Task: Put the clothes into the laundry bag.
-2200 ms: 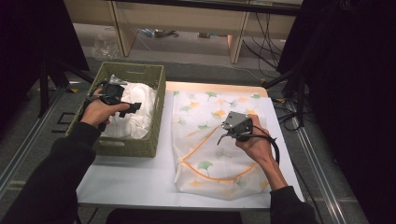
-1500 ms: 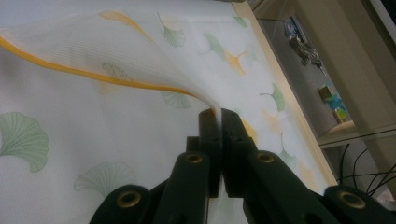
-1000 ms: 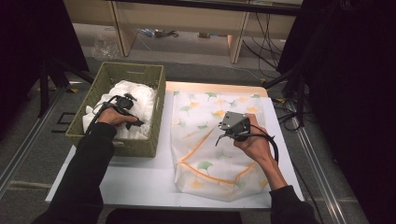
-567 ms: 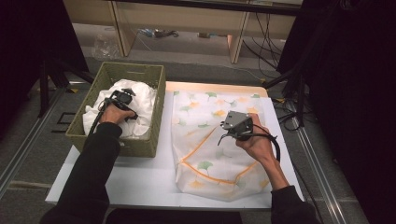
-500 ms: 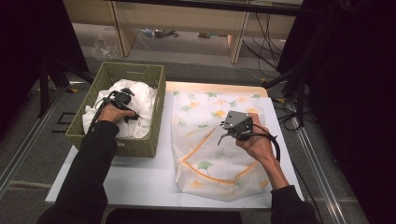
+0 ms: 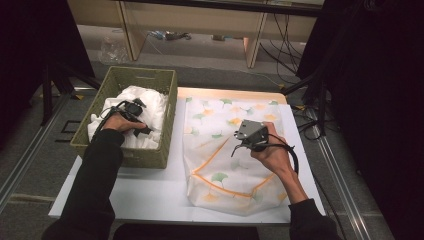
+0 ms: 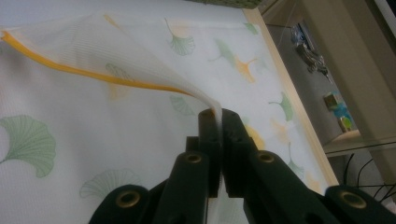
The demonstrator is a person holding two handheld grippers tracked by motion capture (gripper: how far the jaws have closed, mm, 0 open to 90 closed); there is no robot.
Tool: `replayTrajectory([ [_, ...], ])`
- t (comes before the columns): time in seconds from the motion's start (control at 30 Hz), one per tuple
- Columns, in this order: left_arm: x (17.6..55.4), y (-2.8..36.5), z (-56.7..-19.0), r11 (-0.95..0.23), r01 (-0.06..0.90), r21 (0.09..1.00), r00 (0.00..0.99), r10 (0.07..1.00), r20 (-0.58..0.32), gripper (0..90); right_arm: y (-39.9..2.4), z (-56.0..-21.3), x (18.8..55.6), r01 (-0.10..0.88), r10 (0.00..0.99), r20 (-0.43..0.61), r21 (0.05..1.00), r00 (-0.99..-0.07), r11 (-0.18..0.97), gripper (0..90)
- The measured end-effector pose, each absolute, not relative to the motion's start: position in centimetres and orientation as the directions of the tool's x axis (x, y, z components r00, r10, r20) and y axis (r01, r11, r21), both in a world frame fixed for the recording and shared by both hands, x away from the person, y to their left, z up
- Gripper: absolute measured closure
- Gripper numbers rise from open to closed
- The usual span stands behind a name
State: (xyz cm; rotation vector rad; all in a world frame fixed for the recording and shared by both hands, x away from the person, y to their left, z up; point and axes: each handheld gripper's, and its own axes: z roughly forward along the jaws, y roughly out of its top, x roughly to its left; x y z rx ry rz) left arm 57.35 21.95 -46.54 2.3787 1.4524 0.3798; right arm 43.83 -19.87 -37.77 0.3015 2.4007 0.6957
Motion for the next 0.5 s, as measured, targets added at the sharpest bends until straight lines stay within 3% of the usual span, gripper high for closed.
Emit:
replayTrajectory([
  [0.07,57.5,21.9,-46.9,-0.426,0.805,0.412,0.435,0.897,0.078,0.0,-20.0,-37.8,43.8,0.043,0.369,-0.498,0.551,-0.785,0.834,89.2],
  [0.2,57.3,21.8,-47.3,-0.363,0.821,0.440,0.391,0.920,0.029,0.0,-20.2,-37.9,43.9,0.051,0.376,-0.491,0.554,-0.786,0.831,89.2],
  [0.3,57.3,22.0,-47.2,-0.382,0.811,0.443,0.412,0.911,0.032,0.9,-20.2,-37.8,43.7,0.051,0.376,-0.490,0.554,-0.786,0.831,89.0],
  [0.5,57.5,23.9,-46.0,-0.367,0.818,0.443,0.401,0.916,0.017,35.1,-20.6,-37.6,43.7,0.054,0.384,-0.489,0.561,-0.783,0.826,88.9],
])
